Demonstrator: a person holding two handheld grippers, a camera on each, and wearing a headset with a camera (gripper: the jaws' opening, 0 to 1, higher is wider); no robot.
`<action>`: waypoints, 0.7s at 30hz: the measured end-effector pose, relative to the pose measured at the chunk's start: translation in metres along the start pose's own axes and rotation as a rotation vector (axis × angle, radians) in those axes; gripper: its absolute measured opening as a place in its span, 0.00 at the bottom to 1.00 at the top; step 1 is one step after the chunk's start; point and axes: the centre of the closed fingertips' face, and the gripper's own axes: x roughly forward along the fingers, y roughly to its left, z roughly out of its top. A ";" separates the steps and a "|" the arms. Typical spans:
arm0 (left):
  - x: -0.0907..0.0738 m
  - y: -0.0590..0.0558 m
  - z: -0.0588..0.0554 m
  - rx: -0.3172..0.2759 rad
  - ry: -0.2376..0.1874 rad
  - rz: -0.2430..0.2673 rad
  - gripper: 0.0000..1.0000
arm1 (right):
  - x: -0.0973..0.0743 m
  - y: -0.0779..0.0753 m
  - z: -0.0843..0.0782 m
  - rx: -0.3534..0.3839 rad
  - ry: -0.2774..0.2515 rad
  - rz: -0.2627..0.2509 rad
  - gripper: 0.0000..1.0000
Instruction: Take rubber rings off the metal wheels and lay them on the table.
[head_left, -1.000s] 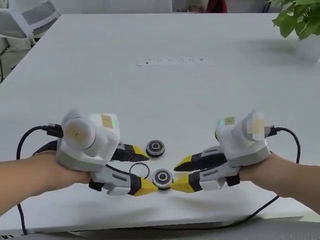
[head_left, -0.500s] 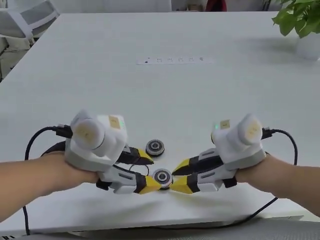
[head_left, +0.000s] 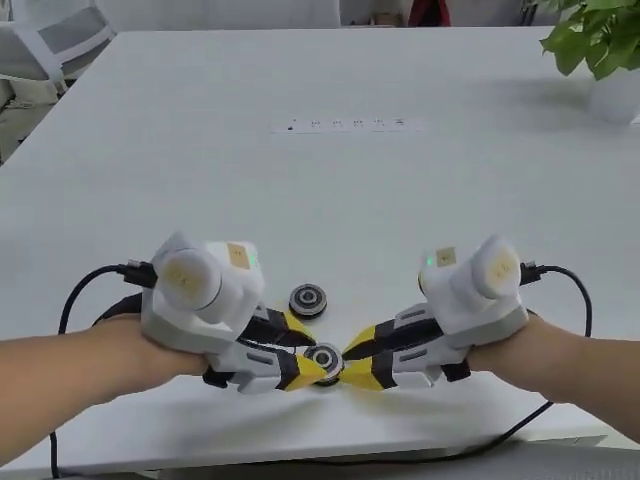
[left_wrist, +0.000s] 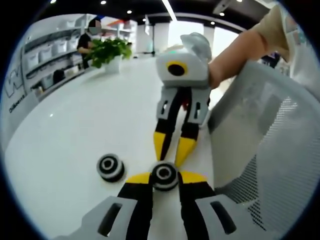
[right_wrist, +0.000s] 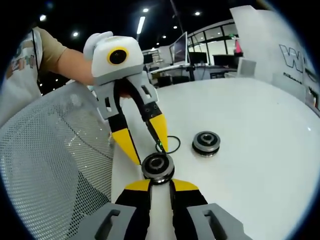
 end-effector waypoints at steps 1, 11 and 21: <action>0.001 0.000 0.000 0.001 0.001 0.000 0.19 | 0.000 0.000 0.000 0.000 0.000 0.000 0.13; 0.007 0.000 -0.002 0.054 0.003 0.031 0.15 | 0.001 0.000 0.000 -0.001 -0.005 -0.003 0.11; 0.007 0.000 -0.002 0.068 -0.012 0.064 0.14 | 0.000 -0.001 -0.002 0.013 0.025 -0.021 0.04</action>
